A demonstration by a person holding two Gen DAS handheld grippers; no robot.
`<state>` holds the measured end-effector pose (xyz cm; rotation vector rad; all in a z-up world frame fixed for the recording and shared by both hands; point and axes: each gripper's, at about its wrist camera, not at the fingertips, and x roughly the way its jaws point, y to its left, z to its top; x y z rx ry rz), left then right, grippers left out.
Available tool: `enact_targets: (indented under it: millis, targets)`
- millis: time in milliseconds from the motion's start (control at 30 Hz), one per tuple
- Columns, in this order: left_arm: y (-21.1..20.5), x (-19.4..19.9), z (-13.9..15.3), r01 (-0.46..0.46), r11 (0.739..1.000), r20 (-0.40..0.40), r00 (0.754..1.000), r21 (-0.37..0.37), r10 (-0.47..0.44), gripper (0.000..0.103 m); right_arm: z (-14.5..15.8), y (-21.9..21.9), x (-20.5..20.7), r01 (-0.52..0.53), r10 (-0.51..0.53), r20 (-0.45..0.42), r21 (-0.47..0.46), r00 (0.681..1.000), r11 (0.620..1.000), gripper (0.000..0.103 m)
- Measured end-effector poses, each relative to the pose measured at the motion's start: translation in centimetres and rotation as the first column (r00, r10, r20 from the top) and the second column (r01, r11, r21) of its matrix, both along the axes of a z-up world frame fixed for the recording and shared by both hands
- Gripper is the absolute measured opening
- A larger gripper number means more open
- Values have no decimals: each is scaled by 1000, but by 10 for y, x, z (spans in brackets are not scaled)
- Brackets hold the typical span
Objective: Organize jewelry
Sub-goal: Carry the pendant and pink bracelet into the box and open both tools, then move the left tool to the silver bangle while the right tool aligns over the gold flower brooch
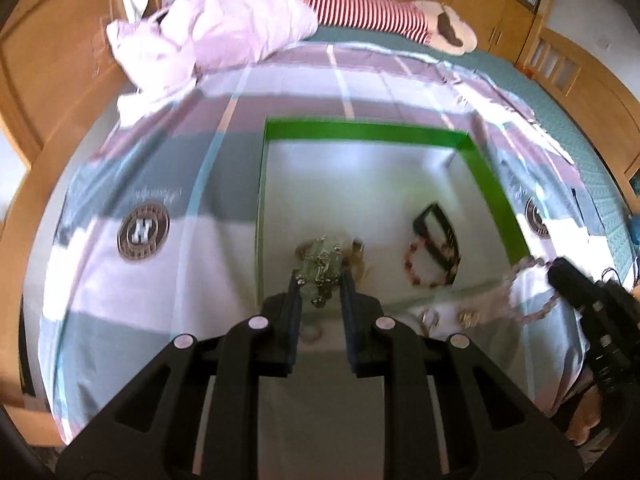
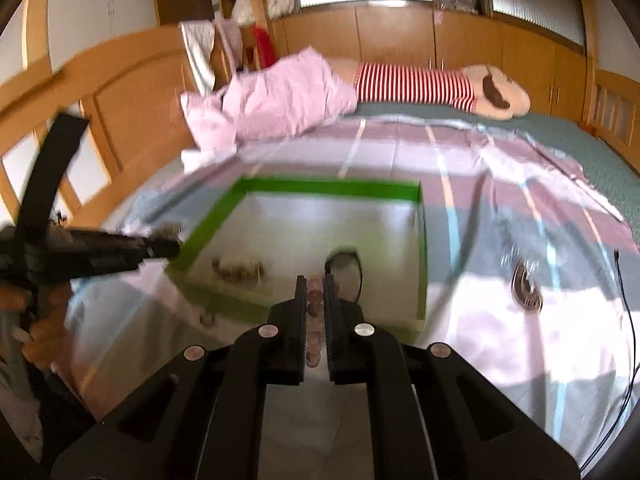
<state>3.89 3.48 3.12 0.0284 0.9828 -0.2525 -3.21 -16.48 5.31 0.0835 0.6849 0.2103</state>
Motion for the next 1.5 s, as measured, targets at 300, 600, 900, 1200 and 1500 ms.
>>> enact_targets:
  millis: [300, 600, 900, 1200, 1500]
  targets:
    - [-5, 54, -27, -51, 999, -34, 998, 5, 52, 19, -29, -19, 54, 70, -70, -90, -8, 993, 998, 8]
    - [-33, 71, -50, 19, 998, -108, 994, -56, -25, 20, -58, -12, 67, 75, -81, -158, -42, 984, 996, 14]
    - [-24, 62, -44, -4, 995, -127, 992, -96, -8, 46, -44, -15, 43, 43, -39, -166, 21, 985, 999, 48]
    - [-31, 8, -40, 82, 997, -126, 989, -3, -82, 52, -70, -8, 14, -22, 9, -297, -42, 955, 999, 59]
    - [-58, -12, -37, 180, 979, -74, 982, 97, -174, 53, -102, 13, 14, -112, 67, -356, -108, 932, 988, 58]
